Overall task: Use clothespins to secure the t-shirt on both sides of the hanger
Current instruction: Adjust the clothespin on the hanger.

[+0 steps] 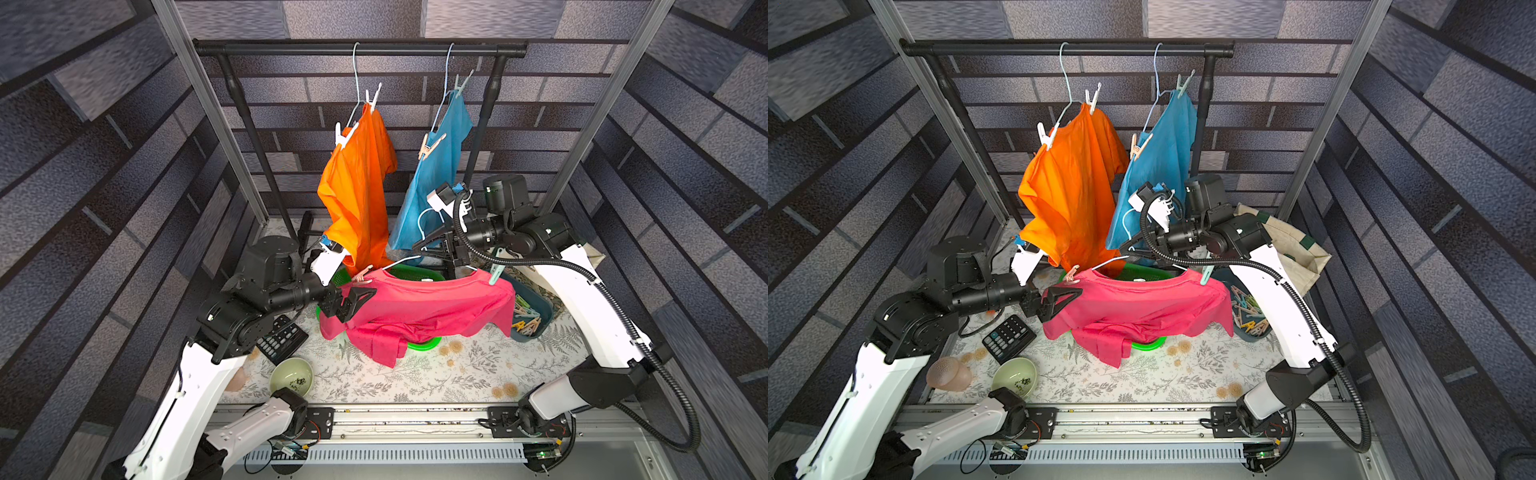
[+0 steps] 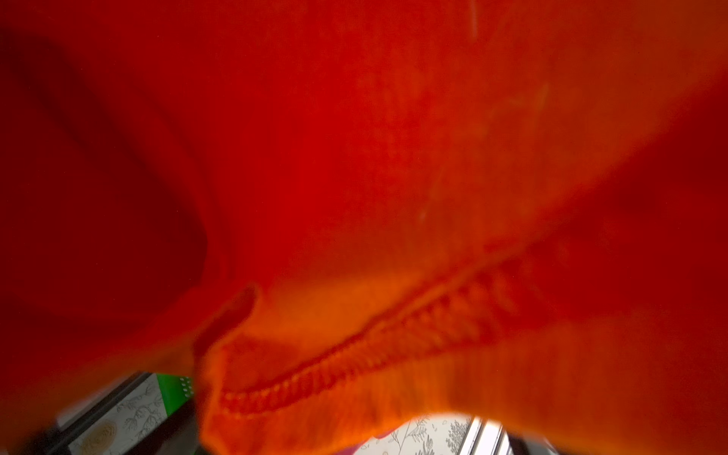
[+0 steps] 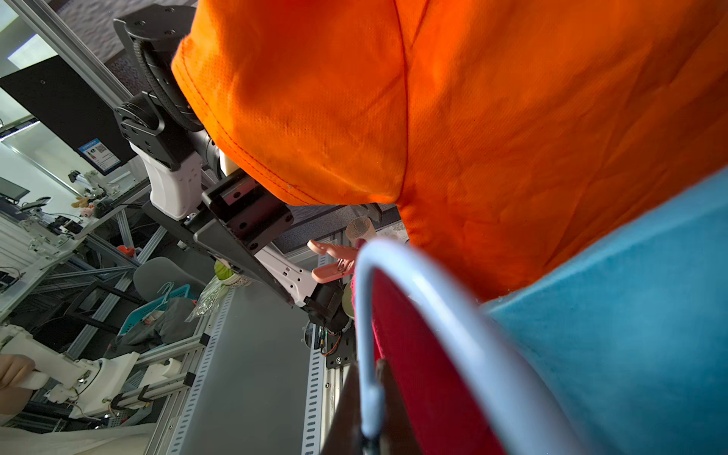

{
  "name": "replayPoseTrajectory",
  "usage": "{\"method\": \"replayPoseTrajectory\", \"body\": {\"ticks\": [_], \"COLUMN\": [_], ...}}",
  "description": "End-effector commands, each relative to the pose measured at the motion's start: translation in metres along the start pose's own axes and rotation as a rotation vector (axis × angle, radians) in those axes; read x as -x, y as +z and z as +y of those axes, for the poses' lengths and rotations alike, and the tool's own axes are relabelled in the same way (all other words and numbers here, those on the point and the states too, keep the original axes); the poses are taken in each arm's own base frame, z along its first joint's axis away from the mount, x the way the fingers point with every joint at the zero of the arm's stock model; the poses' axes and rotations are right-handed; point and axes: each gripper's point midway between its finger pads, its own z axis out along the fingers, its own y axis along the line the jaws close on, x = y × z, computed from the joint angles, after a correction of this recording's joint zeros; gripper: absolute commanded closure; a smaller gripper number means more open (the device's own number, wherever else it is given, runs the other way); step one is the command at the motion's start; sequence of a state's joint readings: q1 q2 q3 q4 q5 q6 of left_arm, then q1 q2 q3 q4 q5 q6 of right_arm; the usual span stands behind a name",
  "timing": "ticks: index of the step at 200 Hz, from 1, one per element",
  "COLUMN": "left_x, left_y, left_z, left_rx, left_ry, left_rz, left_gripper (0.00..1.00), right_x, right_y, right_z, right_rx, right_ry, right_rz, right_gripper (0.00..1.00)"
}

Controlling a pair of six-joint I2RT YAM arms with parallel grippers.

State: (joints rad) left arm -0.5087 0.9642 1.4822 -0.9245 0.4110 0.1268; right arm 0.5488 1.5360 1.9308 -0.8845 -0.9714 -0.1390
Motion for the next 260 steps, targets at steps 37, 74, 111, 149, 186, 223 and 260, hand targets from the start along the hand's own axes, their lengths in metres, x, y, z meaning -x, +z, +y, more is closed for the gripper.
{"method": "replayPoseTrajectory", "body": {"ticks": [37,74,111,149,186,223,260], "left_x": [-0.025,-0.070,-0.106,-0.143,-0.149,-0.128,-0.078], "left_y": [-0.020,-0.008,0.007,0.020,0.022,0.012,-0.007], "left_z": [-0.020,-0.008,0.001,0.010,-0.002,-0.034,-0.041], "left_rx": [-0.048,0.015,0.059,0.088,0.029,-0.133,-0.116], "left_ry": [-0.055,-0.208,-0.333,-0.467,-0.539,-0.542,-0.366], "left_rz": [0.016,0.113,0.209,0.304,0.355,0.306,0.211], "left_gripper": [0.00,0.00,0.00,0.00,0.00,0.00,0.14], "right_x": [-0.014,-0.037,-0.041,-0.048,-0.048,-0.045,-0.040], "right_y": [-0.005,-0.005,-0.007,-0.009,-0.014,-0.017,-0.015], "right_z": [0.000,-0.010,-0.012,-0.015,-0.013,-0.011,-0.010], "right_rx": [-0.020,-0.086,-0.120,-0.149,-0.179,-0.187,-0.166], "right_ry": [0.058,0.096,0.099,0.102,0.067,0.048,0.051], "right_rz": [0.043,0.057,0.062,0.080,0.083,0.084,0.085], "right_gripper": [1.00,1.00,1.00,1.00,1.00,1.00,1.00]}}
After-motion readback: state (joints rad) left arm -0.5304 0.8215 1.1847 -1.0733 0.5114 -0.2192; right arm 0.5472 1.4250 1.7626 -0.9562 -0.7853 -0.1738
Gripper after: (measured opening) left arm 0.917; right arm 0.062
